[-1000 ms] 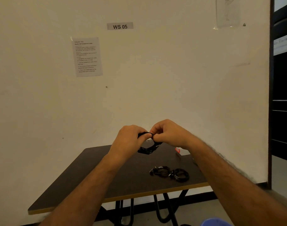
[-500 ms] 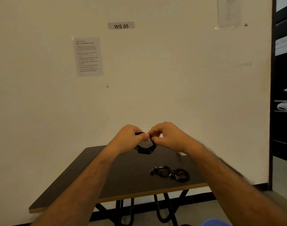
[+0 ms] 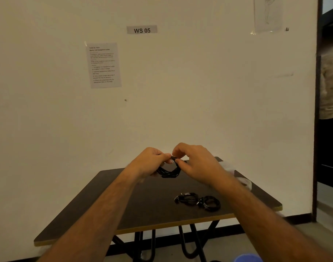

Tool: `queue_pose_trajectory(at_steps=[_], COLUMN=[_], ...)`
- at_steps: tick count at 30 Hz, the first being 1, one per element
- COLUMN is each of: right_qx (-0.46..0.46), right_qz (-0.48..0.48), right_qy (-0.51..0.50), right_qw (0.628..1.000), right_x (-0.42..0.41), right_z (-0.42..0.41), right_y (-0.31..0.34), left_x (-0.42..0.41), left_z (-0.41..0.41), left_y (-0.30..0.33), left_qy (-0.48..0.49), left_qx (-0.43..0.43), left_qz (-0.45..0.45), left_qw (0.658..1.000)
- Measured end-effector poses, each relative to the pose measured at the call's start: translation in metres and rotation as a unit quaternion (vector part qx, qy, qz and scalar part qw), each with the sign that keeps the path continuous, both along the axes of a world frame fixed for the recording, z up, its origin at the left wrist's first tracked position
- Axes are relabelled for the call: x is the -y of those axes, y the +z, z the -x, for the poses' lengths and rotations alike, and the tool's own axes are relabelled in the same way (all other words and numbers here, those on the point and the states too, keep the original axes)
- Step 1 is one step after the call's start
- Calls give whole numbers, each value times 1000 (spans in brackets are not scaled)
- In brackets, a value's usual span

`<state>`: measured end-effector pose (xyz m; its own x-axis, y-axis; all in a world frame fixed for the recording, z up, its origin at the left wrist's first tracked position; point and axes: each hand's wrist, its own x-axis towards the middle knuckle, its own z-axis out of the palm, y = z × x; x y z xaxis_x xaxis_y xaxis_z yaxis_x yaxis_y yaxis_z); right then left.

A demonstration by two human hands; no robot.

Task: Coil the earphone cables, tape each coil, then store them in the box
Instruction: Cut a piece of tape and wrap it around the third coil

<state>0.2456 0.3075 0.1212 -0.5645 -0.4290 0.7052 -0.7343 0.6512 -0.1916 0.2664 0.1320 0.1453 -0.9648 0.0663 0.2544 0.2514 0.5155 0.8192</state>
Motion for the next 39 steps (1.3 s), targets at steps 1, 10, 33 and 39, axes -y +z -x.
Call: queue_pose_trajectory(at_steps=[1, 10, 33, 39], right_qx=[-16, -66, 515, 578], right_qz=[-3, -29, 341, 355], right_qy=[-1, -27, 158, 189], right_qw=[1000, 997, 771, 710], right_x=[0, 6, -2, -1], right_z=[0, 1, 9, 12], right_y=[-1, -1, 6, 2], left_x=[0, 0, -7, -12], left_z=[0, 2, -8, -3], left_y=[0, -1, -11, -16], left_qy=[4, 10, -38, -52], left_qx=[-2, 8, -131, -140], left_qz=[0, -7, 151, 168], left_qw=[1000, 1000, 979, 974])
